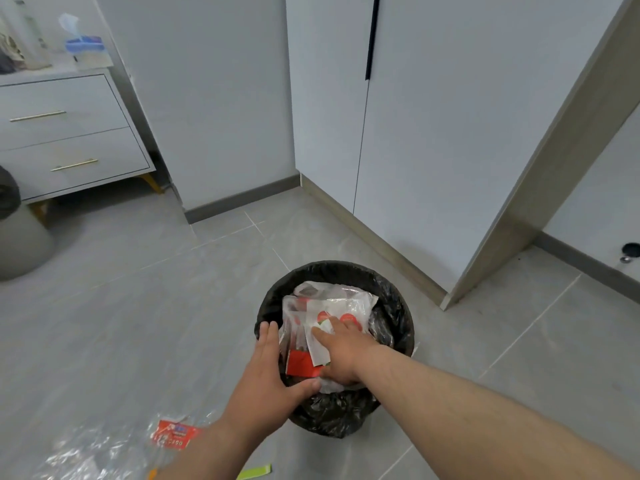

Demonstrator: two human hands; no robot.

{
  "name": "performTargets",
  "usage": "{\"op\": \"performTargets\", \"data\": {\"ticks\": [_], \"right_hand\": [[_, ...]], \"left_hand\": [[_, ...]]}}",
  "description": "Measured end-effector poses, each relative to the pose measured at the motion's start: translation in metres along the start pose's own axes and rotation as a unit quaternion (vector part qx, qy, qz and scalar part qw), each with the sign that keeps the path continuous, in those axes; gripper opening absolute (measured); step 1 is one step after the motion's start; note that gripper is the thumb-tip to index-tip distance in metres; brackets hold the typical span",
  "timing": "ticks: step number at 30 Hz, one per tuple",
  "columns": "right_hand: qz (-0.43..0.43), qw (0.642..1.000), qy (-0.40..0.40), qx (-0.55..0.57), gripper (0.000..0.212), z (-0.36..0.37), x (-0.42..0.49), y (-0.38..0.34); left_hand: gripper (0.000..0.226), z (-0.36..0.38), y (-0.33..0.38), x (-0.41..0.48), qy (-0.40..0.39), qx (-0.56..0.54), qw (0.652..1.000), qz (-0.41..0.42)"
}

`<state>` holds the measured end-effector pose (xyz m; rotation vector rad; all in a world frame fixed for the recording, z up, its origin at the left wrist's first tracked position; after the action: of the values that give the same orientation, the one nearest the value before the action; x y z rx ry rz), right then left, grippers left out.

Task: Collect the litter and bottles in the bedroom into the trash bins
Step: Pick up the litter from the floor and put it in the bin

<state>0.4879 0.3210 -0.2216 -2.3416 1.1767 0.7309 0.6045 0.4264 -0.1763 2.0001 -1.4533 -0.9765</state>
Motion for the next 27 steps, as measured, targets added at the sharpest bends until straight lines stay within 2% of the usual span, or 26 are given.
{"op": "performTargets", "data": {"ticks": [4, 7, 10, 12, 14, 16, 19, 22, 24, 27], "right_hand": [[0.009, 0.999, -0.043, 0.01, 0.084, 0.014, 0.003, 0.007], [0.016, 1.0, -0.025, 0.004, 0.077, 0.004, 0.0, 0.008], [0.018, 0.996, 0.084, -0.017, 0.058, -0.031, -0.014, -0.004], [0.002, 0.982, 0.186, 0.033, 0.05, -0.062, -0.027, -0.018], [-0.043, 0.955, 0.27, 0.115, 0.036, -0.09, -0.041, -0.04], [-0.091, 0.934, 0.3, 0.172, 0.025, -0.106, -0.052, -0.072], [-0.166, 0.921, 0.299, 0.187, 0.017, -0.105, -0.066, -0.135], [-0.23, 0.922, 0.274, 0.148, 0.019, -0.078, -0.065, -0.193], [-0.24, 0.938, 0.222, 0.118, 0.024, -0.047, -0.05, -0.222], [-0.214, 0.966, 0.12, 0.081, 0.034, 0.007, -0.014, -0.249]], "left_hand": [[0.119, 0.002, -0.003, 0.002, 0.003, -0.015, 1.0, 0.008], [0.115, 0.001, 0.0, 0.003, -0.026, -0.01, 0.999, 0.02], [0.099, -0.021, 0.008, -0.005, -0.04, 0.081, 0.996, 0.025], [0.081, -0.051, 0.013, -0.017, -0.011, 0.12, 0.992, 0.026], [0.064, -0.088, 0.008, -0.036, 0.028, 0.087, 0.996, 0.025], [0.051, -0.124, -0.017, -0.063, 0.076, 0.049, 0.996, -0.001], [0.043, -0.161, -0.089, -0.109, 0.136, 0.025, 0.985, -0.098], [0.039, -0.164, -0.166, -0.153, 0.132, 0.013, 0.973, -0.188], [0.037, -0.155, -0.214, -0.172, 0.132, -0.008, 0.961, -0.241], [0.058, -0.138, -0.276, -0.181, 0.14, -0.02, 0.938, -0.315]]}}
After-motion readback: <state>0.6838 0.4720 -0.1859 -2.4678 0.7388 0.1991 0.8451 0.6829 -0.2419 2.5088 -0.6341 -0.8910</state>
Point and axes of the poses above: each hand's wrist, its own x-axis towards the middle knuckle, its own z-axis out of the palm, y = z × x, the point moved 7 cm from there along x, towards the middle knuckle, and after that the axes turned 6 degrees about -y, right-handed, at the moved point
